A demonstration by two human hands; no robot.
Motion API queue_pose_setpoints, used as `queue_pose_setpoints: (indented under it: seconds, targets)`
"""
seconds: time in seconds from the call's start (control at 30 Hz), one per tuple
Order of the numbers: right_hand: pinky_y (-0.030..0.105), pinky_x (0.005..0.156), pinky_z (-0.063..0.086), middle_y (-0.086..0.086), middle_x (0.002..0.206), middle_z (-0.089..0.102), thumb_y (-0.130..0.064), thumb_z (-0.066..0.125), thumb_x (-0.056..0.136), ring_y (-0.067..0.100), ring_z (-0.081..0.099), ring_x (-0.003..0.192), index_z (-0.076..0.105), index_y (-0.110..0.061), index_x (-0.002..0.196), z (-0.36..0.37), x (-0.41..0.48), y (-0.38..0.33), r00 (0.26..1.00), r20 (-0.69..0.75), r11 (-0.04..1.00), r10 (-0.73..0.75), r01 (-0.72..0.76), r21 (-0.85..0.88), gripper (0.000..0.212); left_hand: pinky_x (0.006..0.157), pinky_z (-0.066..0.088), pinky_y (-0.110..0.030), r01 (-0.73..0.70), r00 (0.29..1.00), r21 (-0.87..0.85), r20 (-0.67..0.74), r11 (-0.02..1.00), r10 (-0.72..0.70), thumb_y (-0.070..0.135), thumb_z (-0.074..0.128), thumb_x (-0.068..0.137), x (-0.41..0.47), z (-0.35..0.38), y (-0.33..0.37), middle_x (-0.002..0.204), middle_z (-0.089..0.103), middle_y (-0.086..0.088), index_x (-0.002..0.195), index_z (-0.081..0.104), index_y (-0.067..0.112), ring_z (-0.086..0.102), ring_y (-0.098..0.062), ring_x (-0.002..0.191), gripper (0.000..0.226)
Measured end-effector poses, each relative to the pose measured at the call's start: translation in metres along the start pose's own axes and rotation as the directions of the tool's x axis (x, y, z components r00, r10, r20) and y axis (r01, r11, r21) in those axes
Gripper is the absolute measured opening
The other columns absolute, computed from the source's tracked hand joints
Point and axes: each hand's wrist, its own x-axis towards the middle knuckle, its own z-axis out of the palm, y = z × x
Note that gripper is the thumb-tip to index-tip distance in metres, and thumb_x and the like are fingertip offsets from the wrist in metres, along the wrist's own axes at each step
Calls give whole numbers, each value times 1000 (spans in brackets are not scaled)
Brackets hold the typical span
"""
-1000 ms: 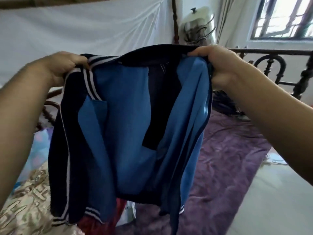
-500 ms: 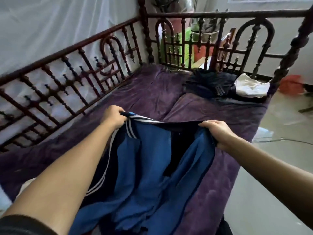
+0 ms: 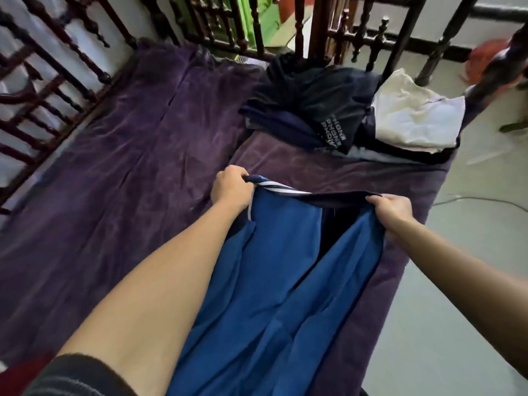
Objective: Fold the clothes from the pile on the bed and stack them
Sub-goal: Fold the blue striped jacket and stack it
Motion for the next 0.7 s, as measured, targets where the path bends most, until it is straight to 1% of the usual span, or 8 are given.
queue_pose_setpoints:
  seconds: [0.13, 0.2, 0.23, 0.33, 0.43, 0.5, 0.6, 0.7]
  targets:
    - [25, 68, 44, 5, 96, 64, -18, 66, 88, 18, 56, 83, 71, -14, 101, 3, 63, 9, 999, -20, 991, 45, -47, -126, 15, 79, 40, -23, 11, 998, -163, 59, 987, -2, 18, 65, 84, 38, 45, 13, 82, 65, 0, 96, 71, 13, 59, -22, 93, 14]
    - [26, 67, 47, 9, 99, 65, -16, 63, 89, 20, 57, 80, 70, -11, 107, 6, 72, 20, 997, 27, 962, 67, -57, -269, 20, 80, 41, -23, 55, 994, -182, 99, 982, -38, 19, 67, 85, 37, 53, -2, 74, 57, 6, 101, 69, 13, 55, -19, 89, 18]
    - [30, 75, 48, 11, 104, 67, -19, 60, 90, 24, 60, 86, 69, -12, 112, 9, 73, 25, 996, 61, 920, 60, -32, -391, 24, 79, 42, -24, 85, 991, -184, 122, 979, -64, 19, 67, 84, 32, 54, -16, 73, 55, 9, 101, 69, 14, 54, -18, 86, 17]
    - [41, 92, 43, 16, 124, 57, -27, 52, 91, 37, 51, 114, 58, -21, 128, 21, 60, 33, 984, 146, 601, -99, 176, -780, 38, 72, 39, -22, 225, 967, -168, 158, 960, -199, 16, 69, 83, -6, 50, -76, 75, 61, 5, 95, 69, 16, 57, -18, 78, 12]
    - [45, 93, 40, 11, 126, 54, -25, 54, 87, 36, 47, 116, 60, -23, 124, 56, 30, 35, 880, 325, 415, -347, 455, -788, 37, 73, 44, -28, 403, 903, -115, 211, 908, -374, 11, 68, 81, -72, 47, -148, 78, 66, -5, 91, 69, 14, 65, -27, 84, 10]
    - [42, 90, 44, 12, 119, 62, -20, 53, 88, 36, 54, 111, 66, -21, 116, 92, 12, 37, 839, 452, 471, -303, 544, -695, 31, 79, 47, -31, 512, 835, -20, 248, 859, -492, 11, 69, 81, -122, 49, -197, 88, 70, -10, 96, 70, 11, 65, -29, 92, 14]
    - [47, 91, 50, 19, 102, 70, -12, 51, 88, 38, 64, 101, 72, -12, 96, 151, -4, 42, 870, 488, 736, -71, 376, -563, 23, 89, 46, -34, 594, 738, 163, 280, 788, -614, 18, 66, 84, -187, 53, -260, 110, 67, -11, 108, 67, 16, 60, -29, 106, 24]
    - [53, 81, 55, 18, 85, 63, -18, 61, 84, 32, 62, 77, 64, -8, 86, 205, 1, 47, 915, 399, 876, 62, 141, -460, 11, 98, 41, -37, 539, 777, 287, 194, 792, -599, 20, 64, 85, -209, 57, -307, 124, 55, -13, 124, 58, 16, 52, -31, 115, 40]
